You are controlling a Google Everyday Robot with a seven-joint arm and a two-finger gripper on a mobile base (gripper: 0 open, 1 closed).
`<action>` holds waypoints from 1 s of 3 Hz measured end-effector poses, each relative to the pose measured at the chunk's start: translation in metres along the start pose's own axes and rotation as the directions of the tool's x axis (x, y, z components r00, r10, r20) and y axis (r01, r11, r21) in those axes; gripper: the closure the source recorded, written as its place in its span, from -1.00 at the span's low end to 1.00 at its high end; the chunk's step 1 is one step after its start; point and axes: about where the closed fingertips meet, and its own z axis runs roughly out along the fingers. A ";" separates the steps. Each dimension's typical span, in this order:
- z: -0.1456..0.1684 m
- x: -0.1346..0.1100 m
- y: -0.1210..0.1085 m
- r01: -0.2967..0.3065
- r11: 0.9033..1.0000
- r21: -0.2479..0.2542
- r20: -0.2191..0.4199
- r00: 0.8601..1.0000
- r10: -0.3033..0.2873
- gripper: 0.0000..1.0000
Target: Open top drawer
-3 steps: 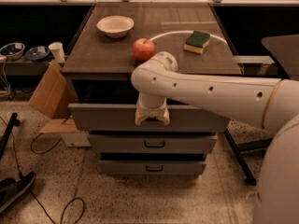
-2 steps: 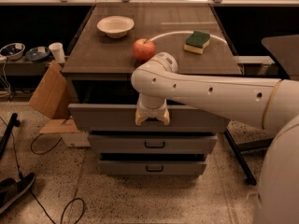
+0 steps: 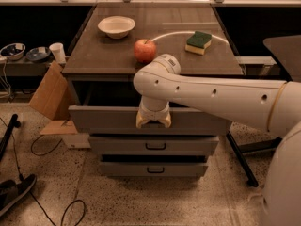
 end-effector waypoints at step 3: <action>0.000 -0.014 0.007 -0.008 1.000 0.000 0.004 1.000 0.008 1.00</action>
Offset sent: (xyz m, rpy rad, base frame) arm -0.1147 -0.0590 -0.0585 0.0127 0.0309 -0.0529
